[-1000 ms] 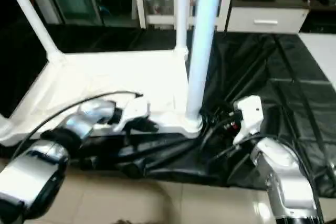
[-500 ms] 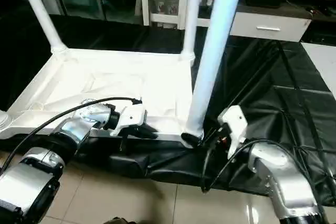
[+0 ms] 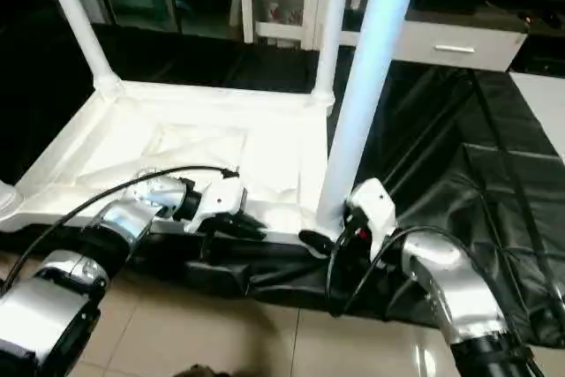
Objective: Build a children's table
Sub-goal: Rotate table base
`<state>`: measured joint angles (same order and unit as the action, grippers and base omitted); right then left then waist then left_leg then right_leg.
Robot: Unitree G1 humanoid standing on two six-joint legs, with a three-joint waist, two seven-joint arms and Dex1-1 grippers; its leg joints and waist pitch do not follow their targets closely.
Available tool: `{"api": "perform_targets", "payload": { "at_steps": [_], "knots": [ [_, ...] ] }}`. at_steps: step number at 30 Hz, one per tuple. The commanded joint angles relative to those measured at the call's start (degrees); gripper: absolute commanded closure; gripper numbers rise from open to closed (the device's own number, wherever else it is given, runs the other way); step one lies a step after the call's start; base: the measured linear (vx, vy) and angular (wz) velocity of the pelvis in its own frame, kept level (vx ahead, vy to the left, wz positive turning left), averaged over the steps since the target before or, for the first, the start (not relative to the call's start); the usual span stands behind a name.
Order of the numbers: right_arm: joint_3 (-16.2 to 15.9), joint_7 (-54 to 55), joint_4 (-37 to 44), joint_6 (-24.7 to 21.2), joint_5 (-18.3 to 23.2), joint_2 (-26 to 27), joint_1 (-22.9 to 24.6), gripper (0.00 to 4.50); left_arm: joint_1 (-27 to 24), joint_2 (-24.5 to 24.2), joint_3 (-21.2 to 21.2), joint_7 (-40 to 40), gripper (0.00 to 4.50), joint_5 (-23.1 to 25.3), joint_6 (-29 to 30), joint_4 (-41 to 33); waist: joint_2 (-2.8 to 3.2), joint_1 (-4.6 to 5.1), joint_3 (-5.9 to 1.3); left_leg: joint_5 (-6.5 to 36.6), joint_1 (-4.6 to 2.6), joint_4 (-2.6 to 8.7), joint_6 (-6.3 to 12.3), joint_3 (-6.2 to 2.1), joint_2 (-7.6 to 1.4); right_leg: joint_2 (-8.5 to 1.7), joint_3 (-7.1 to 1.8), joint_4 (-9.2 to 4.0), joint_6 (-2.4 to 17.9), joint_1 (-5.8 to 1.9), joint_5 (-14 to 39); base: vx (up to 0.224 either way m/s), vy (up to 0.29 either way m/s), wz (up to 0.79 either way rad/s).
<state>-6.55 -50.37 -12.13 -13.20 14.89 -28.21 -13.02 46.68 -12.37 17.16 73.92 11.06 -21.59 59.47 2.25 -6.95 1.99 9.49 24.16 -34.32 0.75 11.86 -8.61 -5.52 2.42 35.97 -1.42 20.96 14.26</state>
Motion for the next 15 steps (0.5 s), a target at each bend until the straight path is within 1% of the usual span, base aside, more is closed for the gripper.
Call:
{"api": "perform_targets", "payload": {
  "at_steps": [1,3,6,8,10,11,12,13,14,15],
  "knots": [
    [-0.27,-0.47,-0.15,0.50,-0.55,-0.24,-1.11,0.74,0.19,0.46,1.53,0.40,4.50,1.12,-0.19,0.77,-0.86,-0.16,-3.24,13.23,-2.64,4.52,3.56,-2.66,-5.67,-4.93,-1.76,-3.58,16.69,-1.06,-5.41,0.000,0.000,0.00],
    [0.40,-0.71,-0.38,0.70,-0.18,0.00,-1.20,0.72,0.30,0.40,1.42,0.36,4.50,1.09,-0.17,0.88,-0.86,-0.15,-3.27,13.06,-2.60,4.43,3.88,-2.62,-5.65,-5.00,-1.78,-3.55,16.89,-1.07,-6.09,0.000,0.000,0.00],
    [0.70,-1.31,0.01,0.77,0.19,0.16,-0.81,1.19,0.16,0.25,1.40,0.62,4.50,1.00,-0.02,0.81,-0.75,-0.21,-3.28,12.83,-2.61,4.43,4.05,-2.65,-5.67,-4.95,-1.74,-3.50,16.99,-1.05,-6.58,0.000,0.000,0.00],
    [0.82,-1.99,0.43,1.01,1.00,0.36,-0.04,1.22,-0.18,0.18,1.47,1.30,4.50,0.70,0.35,0.82,-0.73,-0.23,-3.31,13.09,-2.63,4.42,4.00,-2.63,-5.67,-4.98,-1.75,-3.50,17.06,-1.06,-6.36,0.000,0.000,0.00],
    [1.03,-2.13,0.64,1.31,1.52,0.66,0.56,1.47,-0.36,0.19,1.47,1.62,4.50,0.39,0.84,0.92,-0.78,-0.25,-3.32,12.89,-2.59,4.40,4.09,-2.65,-5.67,-4.98,-1.75,-3.50,17.07,-1.07,-6.61,0.000,0.000,0.00],
    [1.18,-1.95,0.61,1.43,1.64,0.85,0.69,1.58,-0.41,0.19,1.48,1.54,4.50,0.38,0.86,0.93,-0.61,-0.28,-3.33,12.93,-2.62,4.39,4.06,-2.64,-5.67,-5.01,-1.77,-3.49,17.10,-1.04,-6.67,0.000,0.000,0.00],
    [1.33,-1.79,0.58,1.55,1.75,1.03,0.81,1.62,-0.46,0.19,1.49,1.46,4.50,0.38,0.87,0.94,-0.69,-0.27,-3.34,12.93,-2.61,4.40,4.04,-2.65,-5.70,-4.99,-1.76,-3.47,17.12,-1.04,-6.91,0.000,0.000,0.00],
    [1.81,-1.00,0.20,2.05,1.89,1.67,0.95,1.65,-0.52,0.24,1.46,0.84,4.50,0.45,0.98,1.03,-0.71,-0.27,-3.38,12.79,-2.63,4.38,4.05,-2.66,-5.70,-5.00,-1.77,-3.43,17.15,-1.03,-7.37,0.000,0.000,0.00],
    [2.70,1.36,-0.98,2.99,1.54,2.97,0.78,1.69,-0.52,0.45,1.37,-0.78,4.50,0.72,1.32,1.29,-0.50,-0.24,-3.39,13.05,-2.62,4.40,3.98,-2.65,-5.68,-5.03,-1.77,-3.39,17.21,-0.93,-7.44,0.000,0.000,0.00],
    [3.73,4.26,-2.31,3.69,1.24,4.47,0.44,1.72,-0.47,0.71,1.29,-3.16,4.50,1.21,1.31,1.59,-0.55,-0.18,-3.32,13.47,-2.64,4.48,3.88,-2.66,-5.65,-5.01,-1.76,-3.51,17.20,-0.87,-7.01,0.000,0.000,0.00]
  ]
}}
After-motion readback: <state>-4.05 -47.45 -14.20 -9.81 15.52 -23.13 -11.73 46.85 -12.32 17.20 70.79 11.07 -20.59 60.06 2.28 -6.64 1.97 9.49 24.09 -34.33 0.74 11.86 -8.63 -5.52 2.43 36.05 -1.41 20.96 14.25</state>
